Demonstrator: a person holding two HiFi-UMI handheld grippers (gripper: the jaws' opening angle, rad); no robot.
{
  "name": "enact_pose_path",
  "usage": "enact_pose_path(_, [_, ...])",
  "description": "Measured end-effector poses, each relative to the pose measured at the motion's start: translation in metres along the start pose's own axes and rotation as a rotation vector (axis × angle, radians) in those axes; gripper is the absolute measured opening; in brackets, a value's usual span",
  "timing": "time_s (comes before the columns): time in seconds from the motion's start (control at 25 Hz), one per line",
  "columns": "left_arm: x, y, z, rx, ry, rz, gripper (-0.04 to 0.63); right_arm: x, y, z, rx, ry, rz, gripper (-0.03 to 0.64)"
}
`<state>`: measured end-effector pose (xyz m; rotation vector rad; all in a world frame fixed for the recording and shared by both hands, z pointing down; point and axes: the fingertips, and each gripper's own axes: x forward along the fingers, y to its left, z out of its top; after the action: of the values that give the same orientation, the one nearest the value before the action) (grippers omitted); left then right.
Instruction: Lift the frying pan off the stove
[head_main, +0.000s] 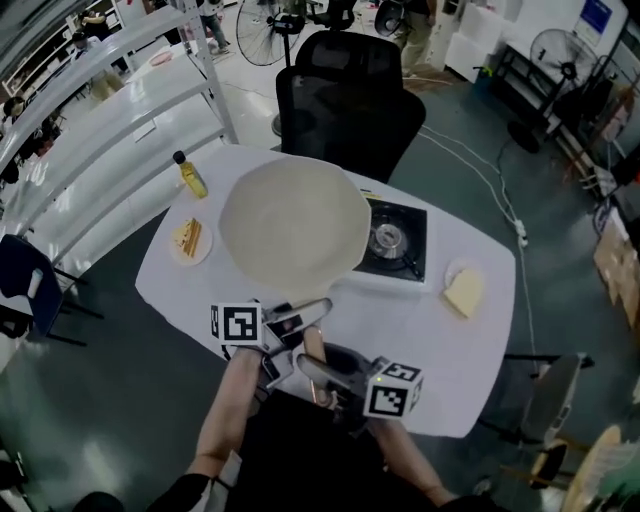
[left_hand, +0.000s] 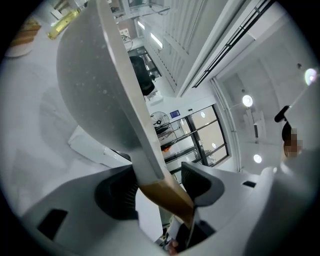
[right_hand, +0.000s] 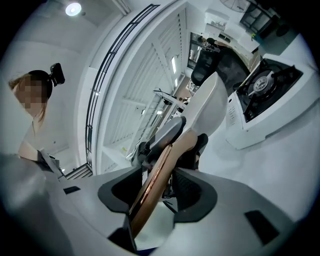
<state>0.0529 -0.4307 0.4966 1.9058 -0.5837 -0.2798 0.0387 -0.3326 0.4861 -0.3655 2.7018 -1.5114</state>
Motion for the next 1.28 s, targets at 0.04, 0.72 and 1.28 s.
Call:
enact_pose_path(0.04, [-0.008, 0.002, -0.002, -0.006, -0.014, 0.021, 0.253, 0.003, 0.003, -0.005, -0.003, 0.017, 0.013, 0.184])
enact_pose_path(0.72, [-0.157, 0.015, 0.000, -0.040, -0.230, 0.138, 0.255, 0.089, 0.060, -0.076, -0.057, 0.233, 0.131, 0.189])
enact_pose_path(1.28, [-0.245, 0.029, 0.016, -0.022, -0.341, 0.196, 0.258, 0.154, 0.086, -0.106, -0.071, 0.363, 0.199, 0.190])
